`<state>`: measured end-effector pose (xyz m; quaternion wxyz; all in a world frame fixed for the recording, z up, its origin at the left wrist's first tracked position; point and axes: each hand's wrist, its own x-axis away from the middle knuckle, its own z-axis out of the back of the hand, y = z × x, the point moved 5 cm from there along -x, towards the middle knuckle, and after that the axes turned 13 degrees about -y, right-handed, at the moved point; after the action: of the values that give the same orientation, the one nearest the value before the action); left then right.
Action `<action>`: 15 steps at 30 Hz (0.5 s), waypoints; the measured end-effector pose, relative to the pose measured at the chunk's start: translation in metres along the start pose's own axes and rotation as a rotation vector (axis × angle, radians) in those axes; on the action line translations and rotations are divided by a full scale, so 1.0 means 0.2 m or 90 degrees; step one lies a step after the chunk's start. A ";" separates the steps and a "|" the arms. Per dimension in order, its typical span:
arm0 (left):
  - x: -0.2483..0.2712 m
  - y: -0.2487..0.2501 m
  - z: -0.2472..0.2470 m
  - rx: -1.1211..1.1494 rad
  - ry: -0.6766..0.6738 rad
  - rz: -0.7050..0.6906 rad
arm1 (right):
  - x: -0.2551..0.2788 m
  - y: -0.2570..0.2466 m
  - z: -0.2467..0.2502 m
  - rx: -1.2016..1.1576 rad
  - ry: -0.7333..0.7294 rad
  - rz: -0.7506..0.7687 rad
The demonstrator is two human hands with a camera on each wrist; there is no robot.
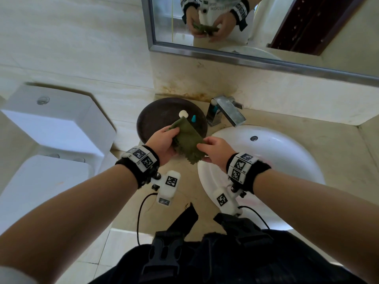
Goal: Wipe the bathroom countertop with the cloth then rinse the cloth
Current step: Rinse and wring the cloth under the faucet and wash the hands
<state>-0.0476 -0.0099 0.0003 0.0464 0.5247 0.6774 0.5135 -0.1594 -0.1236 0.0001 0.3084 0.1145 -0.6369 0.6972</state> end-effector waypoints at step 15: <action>-0.17 0.10 0.31 -0.597 0.202 0.003 | -0.30 -0.06 0.06 0.208 0.151 -0.014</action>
<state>0.0171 0.0035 -0.0301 0.1730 0.3642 0.3707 0.8366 -0.1077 -0.1531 -0.0219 0.3662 0.0874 -0.4733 0.7964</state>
